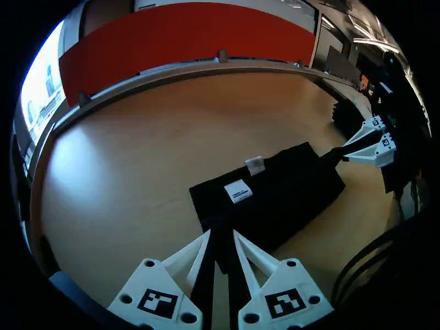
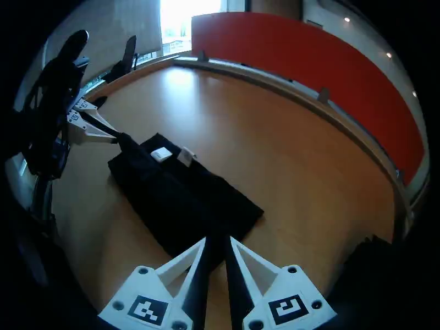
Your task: Fold towel
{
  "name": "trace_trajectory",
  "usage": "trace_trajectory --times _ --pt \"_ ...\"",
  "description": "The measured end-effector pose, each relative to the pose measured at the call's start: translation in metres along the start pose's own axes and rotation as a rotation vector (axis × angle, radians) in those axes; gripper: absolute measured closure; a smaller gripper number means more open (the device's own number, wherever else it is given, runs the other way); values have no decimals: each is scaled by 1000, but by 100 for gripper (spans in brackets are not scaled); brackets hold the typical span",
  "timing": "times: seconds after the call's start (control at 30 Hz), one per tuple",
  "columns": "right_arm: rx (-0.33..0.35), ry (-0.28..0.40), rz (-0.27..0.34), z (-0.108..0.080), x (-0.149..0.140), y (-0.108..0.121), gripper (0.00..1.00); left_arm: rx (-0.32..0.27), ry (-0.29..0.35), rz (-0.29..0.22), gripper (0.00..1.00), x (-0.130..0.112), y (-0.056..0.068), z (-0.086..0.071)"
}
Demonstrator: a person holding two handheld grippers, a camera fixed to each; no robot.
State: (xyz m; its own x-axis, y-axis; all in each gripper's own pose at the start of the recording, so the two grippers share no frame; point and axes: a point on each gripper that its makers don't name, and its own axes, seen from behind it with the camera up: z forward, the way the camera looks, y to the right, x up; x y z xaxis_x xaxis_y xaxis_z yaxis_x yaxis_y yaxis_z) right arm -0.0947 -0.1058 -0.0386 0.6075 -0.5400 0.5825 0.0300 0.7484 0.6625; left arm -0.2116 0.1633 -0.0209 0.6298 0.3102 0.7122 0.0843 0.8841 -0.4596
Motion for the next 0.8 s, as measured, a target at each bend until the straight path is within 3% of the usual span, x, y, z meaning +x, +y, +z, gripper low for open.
trace_trajectory --times 0.27,0.47,0.8 --pt "-25 -20 1 13 -5 8 80 16 2 -8 83 1 -3 13" --pt "-42 -26 10 22 -6 14 70 54 -6 -6 70 0 -13 20" --pt "-68 -41 11 29 -10 23 55 80 -13 20 59 -1 -18 26"
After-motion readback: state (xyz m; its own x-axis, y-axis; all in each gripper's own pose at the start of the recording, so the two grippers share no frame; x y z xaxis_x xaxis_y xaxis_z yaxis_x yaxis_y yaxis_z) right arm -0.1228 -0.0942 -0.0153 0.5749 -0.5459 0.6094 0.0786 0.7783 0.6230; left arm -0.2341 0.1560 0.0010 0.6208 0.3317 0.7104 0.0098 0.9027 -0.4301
